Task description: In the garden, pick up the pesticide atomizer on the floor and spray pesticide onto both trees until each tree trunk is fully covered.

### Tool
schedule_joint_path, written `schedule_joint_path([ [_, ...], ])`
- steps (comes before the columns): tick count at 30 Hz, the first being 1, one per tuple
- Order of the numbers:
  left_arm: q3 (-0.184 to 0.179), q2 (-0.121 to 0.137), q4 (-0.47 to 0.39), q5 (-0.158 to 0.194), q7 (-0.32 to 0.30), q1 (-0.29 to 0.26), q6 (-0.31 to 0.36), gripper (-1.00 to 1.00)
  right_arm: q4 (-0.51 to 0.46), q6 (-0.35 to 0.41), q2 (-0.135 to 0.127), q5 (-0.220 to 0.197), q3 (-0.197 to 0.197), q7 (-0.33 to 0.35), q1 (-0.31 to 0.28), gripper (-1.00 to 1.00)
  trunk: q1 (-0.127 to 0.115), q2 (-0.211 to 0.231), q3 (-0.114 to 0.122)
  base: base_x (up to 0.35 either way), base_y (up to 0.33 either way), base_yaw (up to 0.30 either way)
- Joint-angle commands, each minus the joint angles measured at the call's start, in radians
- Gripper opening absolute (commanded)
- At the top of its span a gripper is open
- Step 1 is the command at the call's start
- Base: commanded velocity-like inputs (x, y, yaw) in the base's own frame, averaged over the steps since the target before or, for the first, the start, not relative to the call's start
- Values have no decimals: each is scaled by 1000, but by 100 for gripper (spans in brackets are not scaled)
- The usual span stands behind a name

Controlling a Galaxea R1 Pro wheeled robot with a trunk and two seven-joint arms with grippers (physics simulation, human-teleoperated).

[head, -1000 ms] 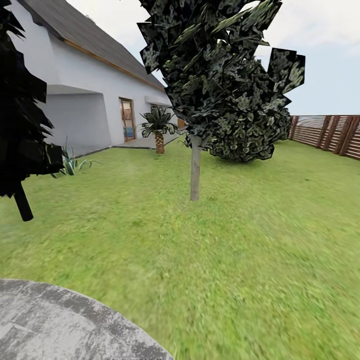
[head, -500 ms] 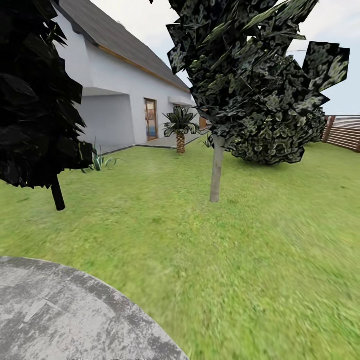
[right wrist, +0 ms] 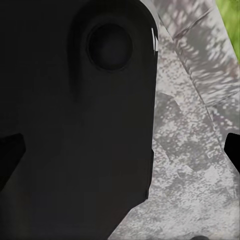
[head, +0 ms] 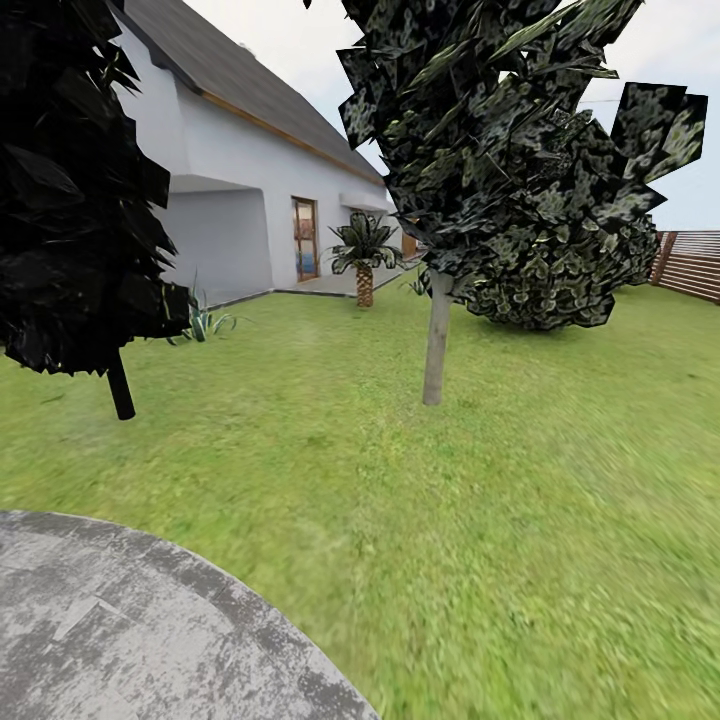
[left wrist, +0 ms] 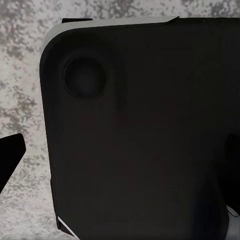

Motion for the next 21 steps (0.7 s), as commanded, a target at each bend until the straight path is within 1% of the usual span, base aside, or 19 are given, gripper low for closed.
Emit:
schedule_joint_path([
  [1,0,0,1,0,-3,0,-3,100,-1,0,0,0,1,-1,0,100,0,0,-1,0,0,1],
  [21,0,0,1,0,-3,-1,-3,100,-1,0,0,0,1,-1,0,100,0,0,-1,0,0,0],
])
